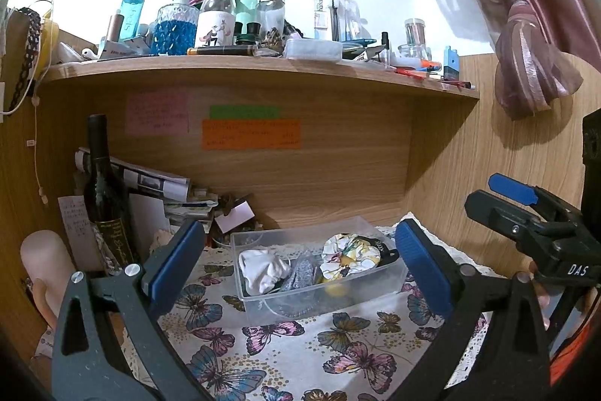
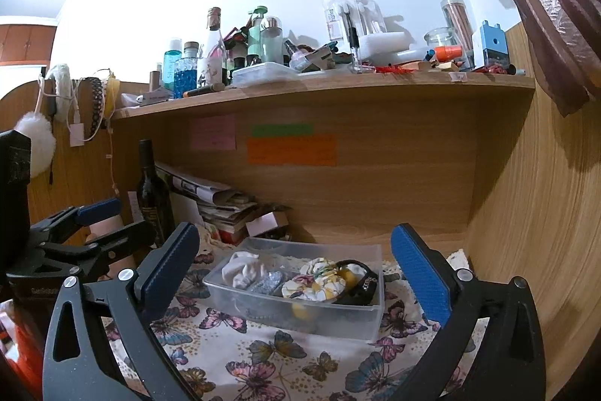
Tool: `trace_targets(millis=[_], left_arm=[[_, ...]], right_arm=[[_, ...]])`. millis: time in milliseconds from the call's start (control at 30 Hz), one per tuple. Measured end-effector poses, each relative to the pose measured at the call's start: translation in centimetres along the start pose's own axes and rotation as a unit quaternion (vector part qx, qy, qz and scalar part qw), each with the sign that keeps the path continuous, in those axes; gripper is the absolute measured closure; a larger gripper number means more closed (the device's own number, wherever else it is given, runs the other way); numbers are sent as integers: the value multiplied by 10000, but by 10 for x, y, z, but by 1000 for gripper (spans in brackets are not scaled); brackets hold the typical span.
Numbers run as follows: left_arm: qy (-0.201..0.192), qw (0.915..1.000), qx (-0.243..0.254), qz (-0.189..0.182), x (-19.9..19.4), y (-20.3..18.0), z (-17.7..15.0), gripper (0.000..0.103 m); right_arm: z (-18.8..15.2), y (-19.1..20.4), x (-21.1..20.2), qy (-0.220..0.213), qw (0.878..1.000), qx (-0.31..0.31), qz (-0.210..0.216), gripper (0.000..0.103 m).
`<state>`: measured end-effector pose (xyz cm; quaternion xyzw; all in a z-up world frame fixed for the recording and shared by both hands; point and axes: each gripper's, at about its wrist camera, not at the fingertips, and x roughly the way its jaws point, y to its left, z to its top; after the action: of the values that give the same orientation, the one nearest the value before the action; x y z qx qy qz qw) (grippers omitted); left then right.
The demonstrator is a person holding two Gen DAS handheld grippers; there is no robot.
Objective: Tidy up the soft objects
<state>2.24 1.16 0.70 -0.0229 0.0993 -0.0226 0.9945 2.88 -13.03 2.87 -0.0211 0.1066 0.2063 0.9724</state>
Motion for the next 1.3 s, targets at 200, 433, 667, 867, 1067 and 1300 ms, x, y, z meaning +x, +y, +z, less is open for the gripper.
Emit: trace_targets(millis=[200,433,667,867,1067,1300], left_arm=[[3,10000,-13,29,-1,-1,0,0],[3,10000,3,40,-1,-2,0,0],[5,10000,5,25,-1,-2,0,0],[4,10000,4,33,-1,-3,0,0],[7,10000,6,26,-1,-2,0,0],[-10,10000,2,25,-1,-3,0,0]], right_arm=[[1,3,-1,-29,10000,-69,12,0],[2,5,-1,-32,10000,-70,-2,0],[1,6,-1,-25,10000,-58,0,0],[1,7,-1,-23,10000,-56,-4,0],[0,8,-1,-25,10000,-51,-16,0],[0,8,-1,-23,10000,-47,-14,0]])
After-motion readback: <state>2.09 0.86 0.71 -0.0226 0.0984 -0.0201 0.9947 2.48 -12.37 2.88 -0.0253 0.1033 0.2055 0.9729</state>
